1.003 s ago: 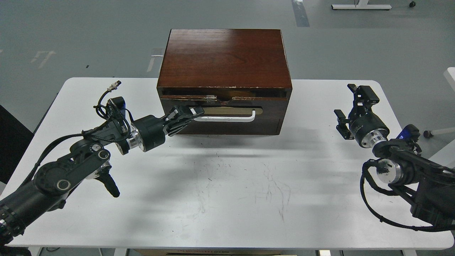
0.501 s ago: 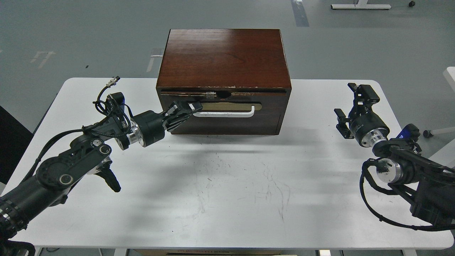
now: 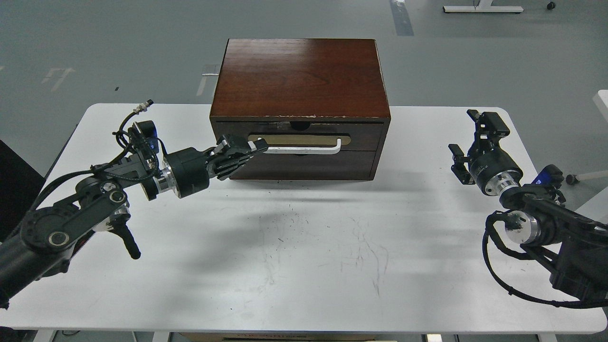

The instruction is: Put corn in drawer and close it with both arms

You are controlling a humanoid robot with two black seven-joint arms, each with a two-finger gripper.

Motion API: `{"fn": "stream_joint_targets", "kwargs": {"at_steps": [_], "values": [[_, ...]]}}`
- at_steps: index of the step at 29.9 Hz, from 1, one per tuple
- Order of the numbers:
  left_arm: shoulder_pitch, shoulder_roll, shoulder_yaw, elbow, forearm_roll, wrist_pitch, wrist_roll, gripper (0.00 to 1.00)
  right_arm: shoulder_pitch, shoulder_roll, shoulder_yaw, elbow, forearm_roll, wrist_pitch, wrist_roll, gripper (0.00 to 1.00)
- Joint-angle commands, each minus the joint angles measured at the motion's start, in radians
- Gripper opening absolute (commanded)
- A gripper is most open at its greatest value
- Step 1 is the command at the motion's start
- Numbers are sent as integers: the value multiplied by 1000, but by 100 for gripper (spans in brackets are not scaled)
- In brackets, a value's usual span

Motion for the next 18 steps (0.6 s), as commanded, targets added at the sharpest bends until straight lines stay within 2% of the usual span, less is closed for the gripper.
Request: {"fn": "stream_joint_targets", "kwargs": {"at_steps": [1, 2, 10, 18], "values": [[7, 70, -11, -45, -102, -4, -68, 86, 1, 0, 0, 1, 0, 0, 0, 98], [7, 81, -11, -50, -136, -4, -75, 100, 1, 0, 0, 1, 0, 0, 0, 98], [7, 179, -68, -50, -573, -4, -75, 100, 16, 11, 2, -2, -2, 0, 0, 100], [76, 194, -67, 39, -758, -4, -75, 100, 16, 26, 2, -2, -2, -2, 0, 100]]}}
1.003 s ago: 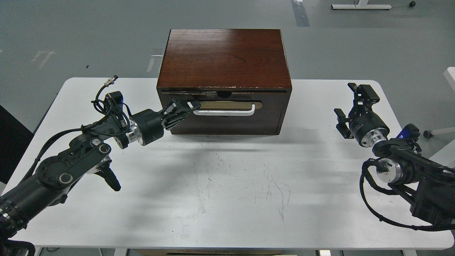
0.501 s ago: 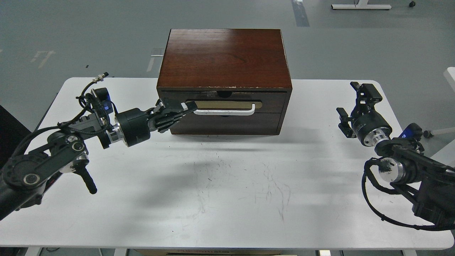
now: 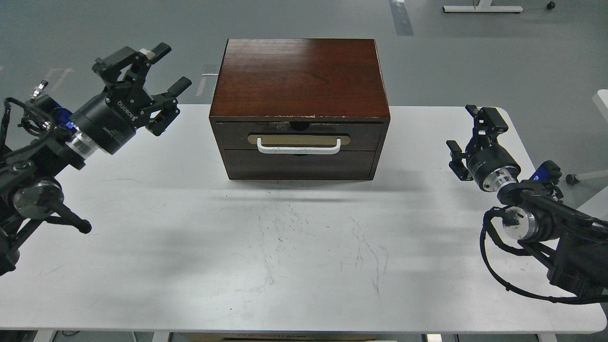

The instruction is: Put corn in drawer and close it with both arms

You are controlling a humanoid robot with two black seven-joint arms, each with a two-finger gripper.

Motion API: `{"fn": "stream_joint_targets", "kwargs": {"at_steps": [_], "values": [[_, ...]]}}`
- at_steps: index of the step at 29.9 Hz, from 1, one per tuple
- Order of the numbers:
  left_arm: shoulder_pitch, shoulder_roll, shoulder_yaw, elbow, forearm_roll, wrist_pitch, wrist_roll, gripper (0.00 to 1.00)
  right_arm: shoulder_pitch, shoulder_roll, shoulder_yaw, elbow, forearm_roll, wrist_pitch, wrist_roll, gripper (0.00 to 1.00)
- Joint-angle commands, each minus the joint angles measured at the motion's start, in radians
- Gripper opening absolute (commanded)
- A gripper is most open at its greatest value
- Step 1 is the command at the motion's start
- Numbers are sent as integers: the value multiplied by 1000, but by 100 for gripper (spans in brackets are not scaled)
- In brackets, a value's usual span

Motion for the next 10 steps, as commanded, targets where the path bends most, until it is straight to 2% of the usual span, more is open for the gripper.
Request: {"fn": "stream_joint_targets", "kwargs": {"at_steps": [1, 10], "values": [[46, -4, 2, 42, -79, 0, 0, 100, 1, 15, 0, 3, 0, 0, 0, 100], [187, -20, 2, 65, -110, 0, 0, 100, -11, 34, 0, 10, 0, 3, 0, 100]]}}
